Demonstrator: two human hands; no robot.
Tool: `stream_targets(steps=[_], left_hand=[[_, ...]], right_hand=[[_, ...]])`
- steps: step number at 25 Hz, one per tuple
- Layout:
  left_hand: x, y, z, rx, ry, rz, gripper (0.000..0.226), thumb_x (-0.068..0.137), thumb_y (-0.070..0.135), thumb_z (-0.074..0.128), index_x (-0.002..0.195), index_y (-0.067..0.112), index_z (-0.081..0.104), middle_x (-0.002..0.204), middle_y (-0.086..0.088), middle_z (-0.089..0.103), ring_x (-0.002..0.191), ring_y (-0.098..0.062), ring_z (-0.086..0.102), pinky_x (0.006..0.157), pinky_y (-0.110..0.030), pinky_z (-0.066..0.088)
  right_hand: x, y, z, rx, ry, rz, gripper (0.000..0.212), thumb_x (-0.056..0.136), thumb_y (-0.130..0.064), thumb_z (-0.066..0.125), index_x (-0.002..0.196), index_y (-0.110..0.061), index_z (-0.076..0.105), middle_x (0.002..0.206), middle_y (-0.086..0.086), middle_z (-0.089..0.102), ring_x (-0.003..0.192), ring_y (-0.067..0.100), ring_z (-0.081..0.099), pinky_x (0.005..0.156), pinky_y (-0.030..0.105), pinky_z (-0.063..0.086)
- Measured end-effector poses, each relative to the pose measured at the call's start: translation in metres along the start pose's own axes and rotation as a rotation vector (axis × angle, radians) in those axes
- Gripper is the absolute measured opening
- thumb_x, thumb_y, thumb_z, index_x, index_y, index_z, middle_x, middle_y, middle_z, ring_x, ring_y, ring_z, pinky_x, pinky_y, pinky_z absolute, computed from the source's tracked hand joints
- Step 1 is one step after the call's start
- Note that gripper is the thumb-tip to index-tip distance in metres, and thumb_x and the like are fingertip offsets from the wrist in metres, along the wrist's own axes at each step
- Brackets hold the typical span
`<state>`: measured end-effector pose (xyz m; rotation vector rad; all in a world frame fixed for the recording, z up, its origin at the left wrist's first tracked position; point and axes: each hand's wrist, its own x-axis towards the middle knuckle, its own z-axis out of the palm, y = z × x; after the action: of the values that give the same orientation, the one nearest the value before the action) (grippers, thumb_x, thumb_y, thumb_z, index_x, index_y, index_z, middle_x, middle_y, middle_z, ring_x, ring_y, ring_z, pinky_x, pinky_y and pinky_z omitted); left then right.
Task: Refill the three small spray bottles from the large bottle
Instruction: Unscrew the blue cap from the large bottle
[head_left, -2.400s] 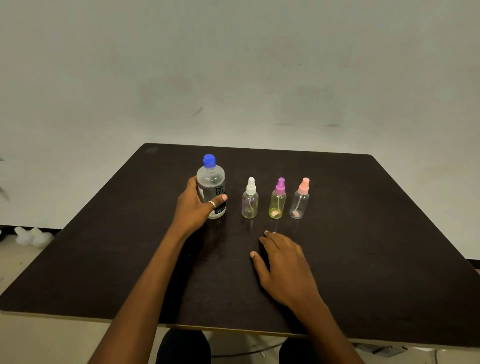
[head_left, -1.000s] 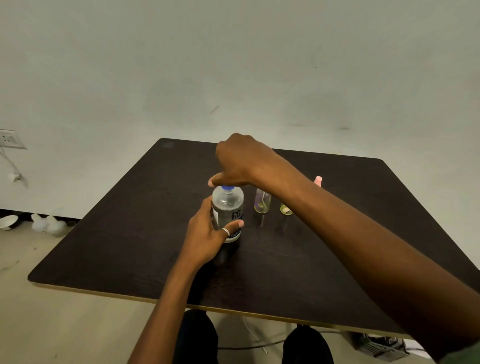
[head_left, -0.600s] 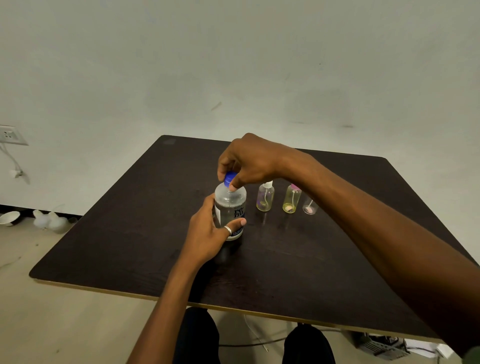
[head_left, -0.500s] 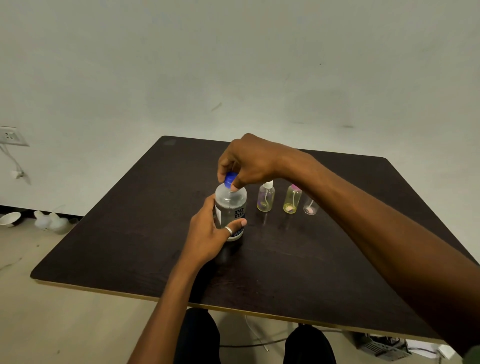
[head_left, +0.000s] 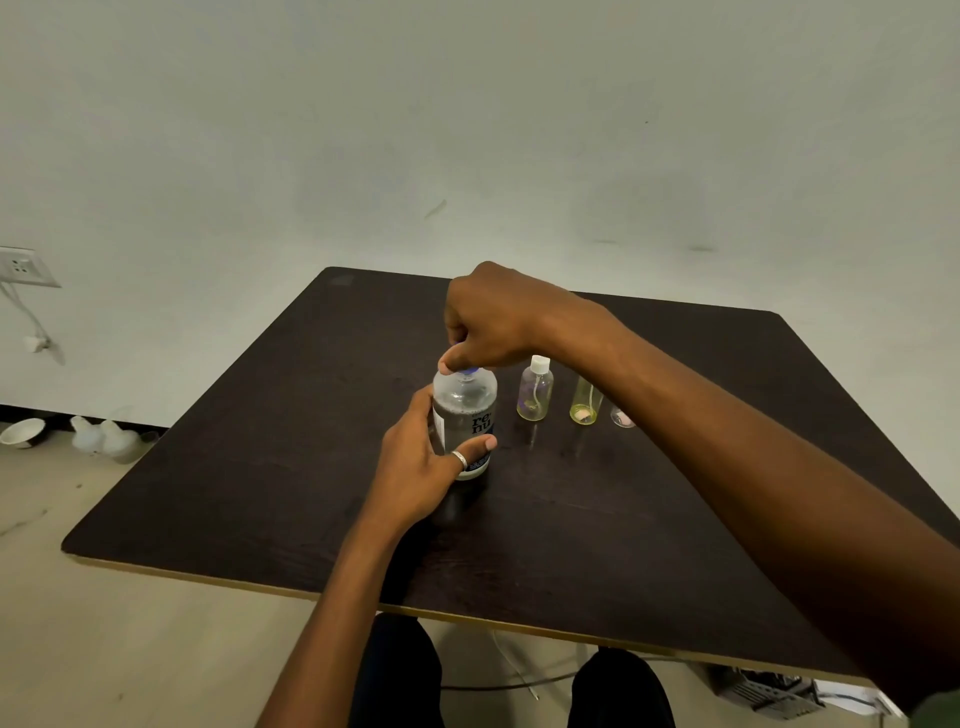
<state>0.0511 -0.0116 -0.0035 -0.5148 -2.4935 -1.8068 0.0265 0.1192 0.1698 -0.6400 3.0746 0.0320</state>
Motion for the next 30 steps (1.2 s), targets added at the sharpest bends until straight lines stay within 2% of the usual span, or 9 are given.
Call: stream_targets(steps=[4,9,13,15,16,18,20,26,30], left_hand=[[0.0,0.0,0.0,0.022,0.0,0.008,0.081,0.074,0.047,0.082,0.141,0.039,0.039,0.125,0.024,0.056,0.111,0.01,0.054,0.091,-0.012,0.041],[0.001,0.0,0.0,0.024,-0.004,0.008,0.08,0.074,0.046,0.082,0.14,0.038,0.039,0.119,0.028,0.056,0.11,0.011,0.053,0.09,-0.013,0.041],[0.0,0.002,-0.001,0.016,-0.009,0.004,0.077,0.075,0.043,0.083,0.139,0.039,0.039,0.118,0.028,0.055,0.107,0.013,0.053,0.089,-0.011,0.041],[-0.001,0.002,0.0,0.011,-0.006,0.008,0.076,0.075,0.043,0.083,0.138,0.038,0.041,0.121,0.026,0.056,0.108,0.013,0.053,0.09,-0.011,0.041],[-0.001,0.002,0.0,0.006,-0.005,0.005,0.077,0.075,0.042,0.083,0.139,0.037,0.041,0.122,0.026,0.055,0.108,0.012,0.053,0.091,-0.011,0.041],[-0.001,0.002,0.0,0.0,-0.005,0.002,0.079,0.075,0.041,0.083,0.141,0.035,0.04,0.125,0.023,0.055,0.111,0.008,0.054,0.093,-0.014,0.042],[0.0,0.002,0.0,-0.005,-0.005,-0.001,0.079,0.075,0.04,0.084,0.141,0.035,0.04,0.127,0.021,0.056,0.114,0.002,0.055,0.094,-0.017,0.044],[-0.001,0.001,0.0,-0.001,0.001,-0.002,0.076,0.074,0.043,0.084,0.137,0.04,0.041,0.117,0.026,0.059,0.11,0.008,0.057,0.093,-0.018,0.046],[0.0,-0.002,0.0,-0.009,-0.008,0.002,0.078,0.073,0.048,0.083,0.138,0.044,0.04,0.123,0.022,0.06,0.117,-0.001,0.058,0.098,-0.028,0.049]], right_hand=[[-0.004,0.003,-0.002,0.061,-0.005,-0.075,0.02,0.081,-0.03,0.076,0.093,-0.015,0.077,0.089,-0.004,0.072,0.078,0.01,0.062,0.072,0.025,0.051],[-0.005,0.003,-0.005,0.059,-0.047,-0.141,0.025,0.079,-0.017,0.078,0.104,-0.017,0.075,0.105,-0.005,0.071,0.088,0.008,0.062,0.085,0.026,0.053],[-0.01,0.002,-0.01,0.032,-0.084,-0.124,0.041,0.082,-0.033,0.076,0.119,-0.018,0.069,0.117,-0.004,0.068,0.103,0.014,0.063,0.089,0.027,0.05],[-0.011,0.002,-0.013,0.027,-0.018,-0.04,0.046,0.083,-0.055,0.066,0.108,-0.017,0.072,0.105,0.0,0.071,0.095,0.017,0.065,0.082,0.03,0.051],[-0.01,0.002,-0.014,0.018,0.02,0.015,0.049,0.085,-0.062,0.059,0.091,-0.015,0.073,0.087,0.002,0.072,0.083,0.018,0.065,0.072,0.03,0.051],[-0.01,-0.003,-0.013,0.022,0.035,0.128,0.057,0.089,-0.063,0.052,0.06,-0.014,0.061,0.056,0.001,0.062,0.059,0.016,0.062,0.058,0.026,0.043],[-0.007,-0.01,-0.009,0.043,0.003,0.178,0.054,0.091,-0.055,0.055,0.054,-0.015,0.054,0.047,-0.001,0.057,0.051,0.015,0.062,0.054,0.023,0.041],[-0.002,-0.01,-0.008,-0.009,-0.067,0.093,0.039,0.087,-0.039,0.068,0.058,-0.015,0.054,0.06,-0.002,0.06,0.063,0.014,0.059,0.06,0.026,0.047],[-0.004,-0.005,-0.008,-0.005,-0.068,-0.041,0.02,0.08,-0.027,0.076,0.095,-0.014,0.075,0.093,-0.002,0.072,0.086,0.015,0.064,0.079,0.031,0.054]])
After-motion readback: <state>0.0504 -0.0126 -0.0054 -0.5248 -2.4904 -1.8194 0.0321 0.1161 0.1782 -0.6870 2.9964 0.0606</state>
